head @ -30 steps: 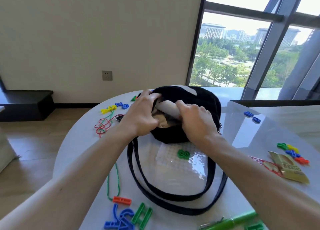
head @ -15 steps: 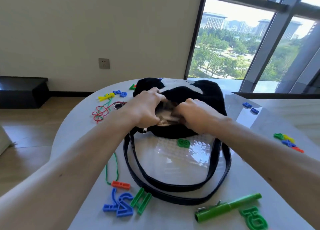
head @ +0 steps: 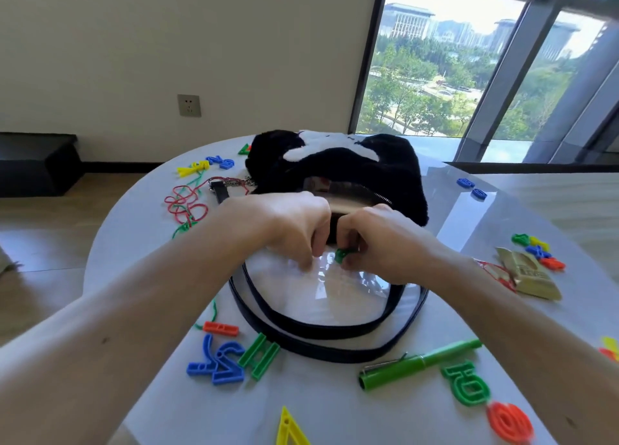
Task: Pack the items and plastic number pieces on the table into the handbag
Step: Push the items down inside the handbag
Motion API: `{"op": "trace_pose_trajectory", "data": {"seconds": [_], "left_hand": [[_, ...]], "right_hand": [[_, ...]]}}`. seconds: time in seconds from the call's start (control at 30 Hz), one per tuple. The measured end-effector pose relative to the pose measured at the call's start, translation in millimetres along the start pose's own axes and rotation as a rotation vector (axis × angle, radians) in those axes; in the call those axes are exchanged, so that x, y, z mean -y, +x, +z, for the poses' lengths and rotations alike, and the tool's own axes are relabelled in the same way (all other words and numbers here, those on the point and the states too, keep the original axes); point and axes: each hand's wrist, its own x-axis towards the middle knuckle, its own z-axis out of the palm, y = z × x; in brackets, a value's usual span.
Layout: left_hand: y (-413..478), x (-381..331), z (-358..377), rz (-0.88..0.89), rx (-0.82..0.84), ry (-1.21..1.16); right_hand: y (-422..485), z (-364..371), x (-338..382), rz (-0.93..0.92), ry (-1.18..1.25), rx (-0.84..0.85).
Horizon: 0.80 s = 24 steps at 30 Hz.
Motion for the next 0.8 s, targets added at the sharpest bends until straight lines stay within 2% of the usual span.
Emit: {"op": "trace_pose_trajectory", "data": {"seconds": [0.07, 0.13, 0.2, 0.4, 0.47, 0.6, 0.73, 0.8], "left_hand": [[3, 1, 7, 0.012, -0.017, 0.022], [3, 4, 10, 0.052, -0.039, 0.055], [3, 7, 11, 0.079, -0.054, 0.088], [1, 10, 14, 0.129, -0.101, 0.127], [0, 9, 19, 0.159, -0.152, 0.169], [-7, 11, 14, 0.198, -0.237, 0.137], [-18, 8, -11, 0.268, -0.322, -0.114], [-24, 3, -23, 0.266, -0.348, -0.207]], "right_hand": [[-14, -10, 5, -0.017, 0.086, 0.030], [-30, -17, 19, -0.062, 0.196, 0.133], [-41, -15, 33, -0.108, 0.189, 0.215], [-43, -12, 38, -0.141, 0.126, 0.236], [-43, -21, 33, -0.123, 0.166, 0.203], [-38, -39, 16, -0.060, 0.215, -0.066], [-37, -35, 2, -0.002, 0.133, 0.045], [-36, -26, -1, 0.017, 0.108, -0.003]]}}
